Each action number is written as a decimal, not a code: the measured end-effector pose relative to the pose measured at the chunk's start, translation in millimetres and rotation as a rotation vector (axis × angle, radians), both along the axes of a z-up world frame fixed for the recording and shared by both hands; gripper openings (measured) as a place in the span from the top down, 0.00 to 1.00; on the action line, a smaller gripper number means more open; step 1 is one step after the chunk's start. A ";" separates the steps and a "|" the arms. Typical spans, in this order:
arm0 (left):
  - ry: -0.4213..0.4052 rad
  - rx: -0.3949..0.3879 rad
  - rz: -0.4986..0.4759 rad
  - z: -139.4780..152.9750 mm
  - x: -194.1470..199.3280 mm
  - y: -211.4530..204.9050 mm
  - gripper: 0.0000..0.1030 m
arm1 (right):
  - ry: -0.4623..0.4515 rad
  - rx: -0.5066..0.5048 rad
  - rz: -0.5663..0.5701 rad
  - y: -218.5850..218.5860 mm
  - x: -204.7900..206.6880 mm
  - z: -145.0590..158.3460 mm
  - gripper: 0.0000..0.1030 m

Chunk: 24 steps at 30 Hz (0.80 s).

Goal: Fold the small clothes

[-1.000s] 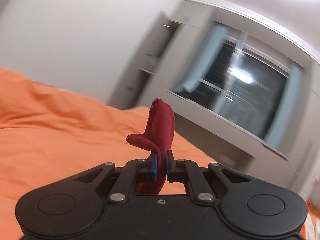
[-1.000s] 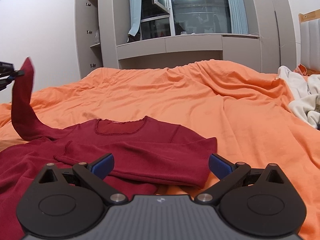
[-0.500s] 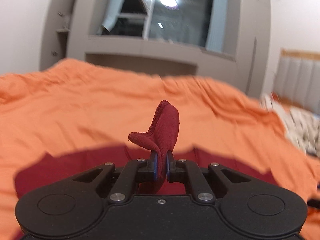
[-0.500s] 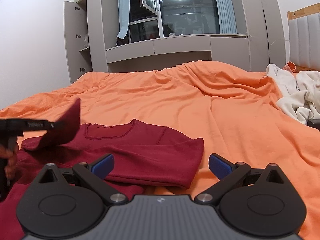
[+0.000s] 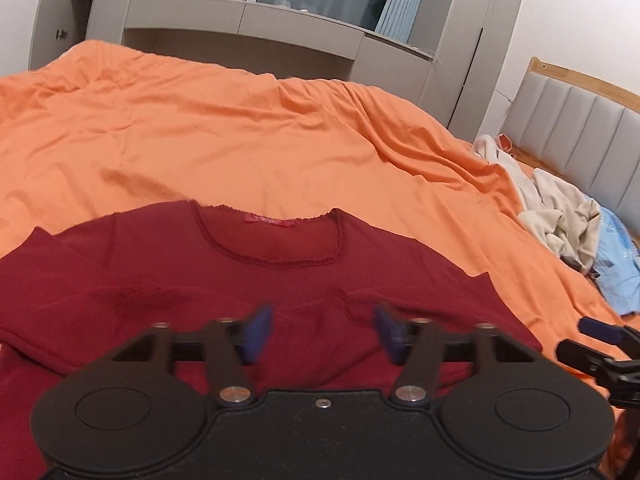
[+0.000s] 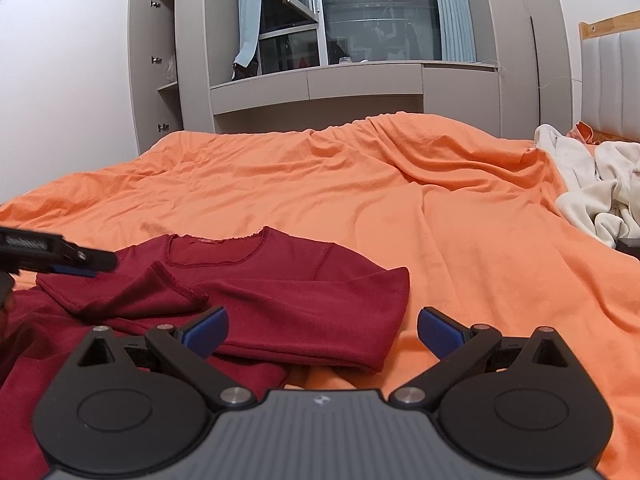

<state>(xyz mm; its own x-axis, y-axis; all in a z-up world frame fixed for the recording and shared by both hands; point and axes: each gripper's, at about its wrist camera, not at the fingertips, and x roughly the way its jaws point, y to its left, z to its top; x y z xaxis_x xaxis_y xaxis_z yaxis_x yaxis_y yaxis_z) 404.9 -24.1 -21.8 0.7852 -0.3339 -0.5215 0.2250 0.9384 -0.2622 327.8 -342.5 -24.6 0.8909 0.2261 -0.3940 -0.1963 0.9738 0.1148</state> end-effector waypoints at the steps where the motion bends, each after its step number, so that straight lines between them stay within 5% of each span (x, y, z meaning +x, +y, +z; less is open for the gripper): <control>1: 0.003 -0.011 -0.003 2.7 -2.5 4.9 0.28 | 0.002 -0.004 0.005 1.5 0.3 0.3 0.00; 7: 0.002 0.008 0.092 34.5 -12.6 55.0 0.03 | 0.024 -0.016 0.072 16.1 3.2 5.3 0.00; 13: 0.007 0.055 0.341 50.1 -21.6 138.9 0.01 | 0.078 -0.009 0.146 45.0 23.6 17.2 0.00; 18: 0.092 -0.038 0.479 41.2 -17.7 203.0 0.01 | 0.143 0.070 0.175 82.3 51.0 29.7 0.00; 24: 0.170 -0.178 0.527 21.5 -0.4 239.8 0.01 | 0.335 0.215 0.196 141.3 96.1 36.2 0.06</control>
